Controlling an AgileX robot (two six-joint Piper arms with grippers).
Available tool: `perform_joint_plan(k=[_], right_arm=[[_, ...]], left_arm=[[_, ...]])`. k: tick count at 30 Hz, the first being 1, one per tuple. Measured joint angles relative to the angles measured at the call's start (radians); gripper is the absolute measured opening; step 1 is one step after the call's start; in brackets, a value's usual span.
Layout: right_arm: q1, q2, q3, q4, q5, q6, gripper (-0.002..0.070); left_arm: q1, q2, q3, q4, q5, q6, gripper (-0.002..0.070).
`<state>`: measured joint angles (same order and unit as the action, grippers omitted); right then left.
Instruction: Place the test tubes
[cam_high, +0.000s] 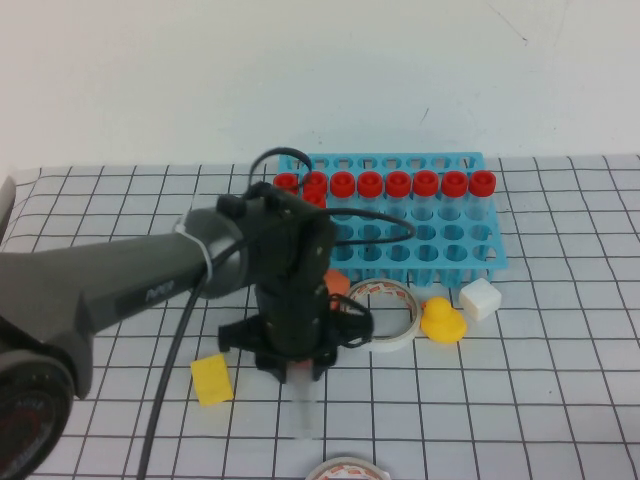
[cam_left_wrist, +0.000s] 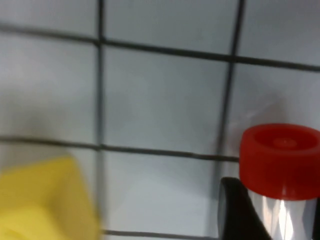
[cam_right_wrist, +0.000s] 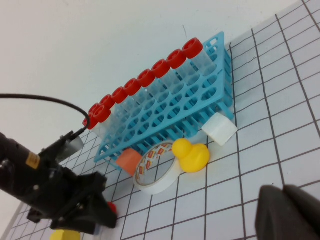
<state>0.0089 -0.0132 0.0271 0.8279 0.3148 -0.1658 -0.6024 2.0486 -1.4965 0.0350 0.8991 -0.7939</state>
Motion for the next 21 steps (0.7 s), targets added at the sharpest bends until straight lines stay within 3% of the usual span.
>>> perform_joint_plan(k=[7, 11, 17, 21], right_arm=[[0.000, 0.000, 0.000, 0.000, 0.000, 0.000, -0.0001], [0.000, 0.000, 0.000, 0.000, 0.000, 0.000, -0.0001], [0.000, 0.000, 0.000, 0.000, 0.000, -0.002, -0.0001], [0.000, 0.000, 0.000, 0.000, 0.000, -0.005, -0.0001]], left_arm=[[0.030, 0.000, -0.043, -0.007, 0.137, 0.612, 0.0270], [0.024, 0.000, -0.051, -0.021, 0.147, 0.849, 0.0251], [0.023, 0.001, -0.051, -0.035, 0.093, 0.947, 0.0215], [0.023, 0.001, -0.051, -0.052, 0.064, 0.988, 0.0230]])
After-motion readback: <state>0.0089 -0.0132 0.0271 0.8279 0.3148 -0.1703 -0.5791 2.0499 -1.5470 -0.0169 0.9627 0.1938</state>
